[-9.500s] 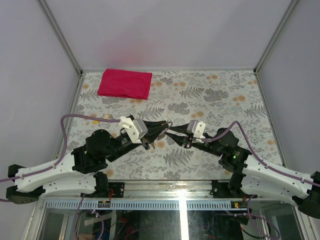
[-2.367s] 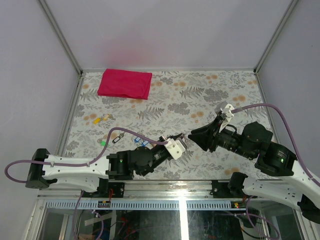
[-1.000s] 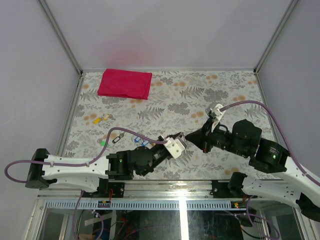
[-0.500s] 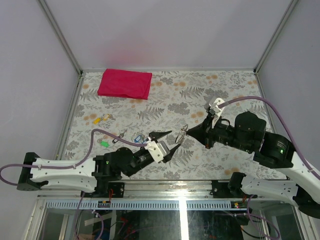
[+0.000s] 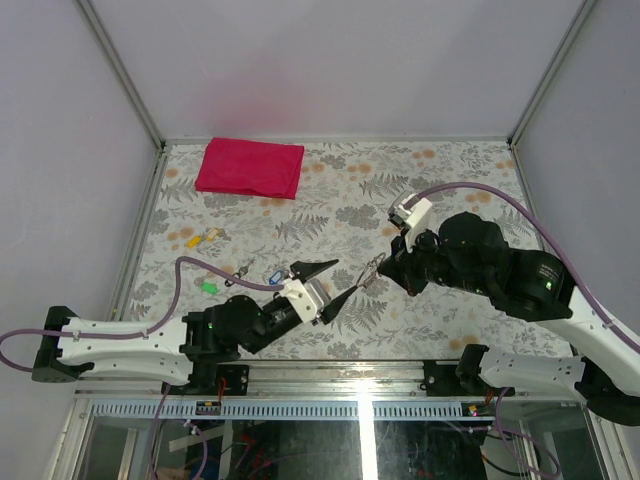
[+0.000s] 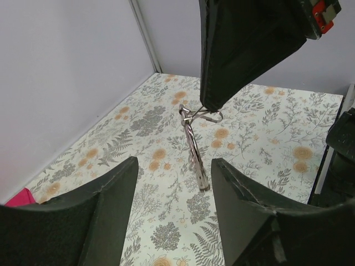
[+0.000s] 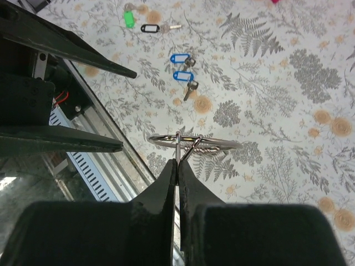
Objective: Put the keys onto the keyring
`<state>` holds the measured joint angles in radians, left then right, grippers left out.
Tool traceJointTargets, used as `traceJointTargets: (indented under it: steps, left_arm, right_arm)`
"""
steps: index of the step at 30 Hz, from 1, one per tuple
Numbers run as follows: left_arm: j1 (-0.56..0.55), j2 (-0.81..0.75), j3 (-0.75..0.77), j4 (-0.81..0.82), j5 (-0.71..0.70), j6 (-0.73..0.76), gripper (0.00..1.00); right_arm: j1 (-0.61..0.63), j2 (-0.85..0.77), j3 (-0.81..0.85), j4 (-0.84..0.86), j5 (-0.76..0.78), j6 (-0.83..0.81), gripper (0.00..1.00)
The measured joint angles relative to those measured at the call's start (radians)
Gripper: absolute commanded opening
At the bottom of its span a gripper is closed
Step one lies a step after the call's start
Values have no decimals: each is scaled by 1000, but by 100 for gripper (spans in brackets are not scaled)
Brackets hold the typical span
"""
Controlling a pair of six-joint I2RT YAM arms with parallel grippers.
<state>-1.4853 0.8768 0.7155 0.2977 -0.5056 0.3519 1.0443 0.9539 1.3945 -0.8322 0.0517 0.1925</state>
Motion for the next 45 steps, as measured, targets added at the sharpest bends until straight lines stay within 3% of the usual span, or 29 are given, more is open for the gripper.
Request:
traceJointTargets:
  steps: [12,22,31,40,42,45]
  left_arm:
    - [0,12,-5,-8,121,58,57]
    - [0,100,14,-23,162,199,35]
    - [0,154,53,-42,132,315,28]
    - [-7,171,72,-58,98,370,1]
    - [-13,174,75,-67,92,379,0]
    - [-18,179,76,-69,85,387,0]
  right_arm:
    - [0,24,7,-29,-101,29,0]
    - [-1,30,7,-38,-166,49,0]
    - [-1,32,7,-55,-178,59,0]
    - [-1,32,7,-61,-178,63,0]
    - [-1,32,7,-62,-177,62,0]
    - [-1,32,7,-67,-177,62,17]
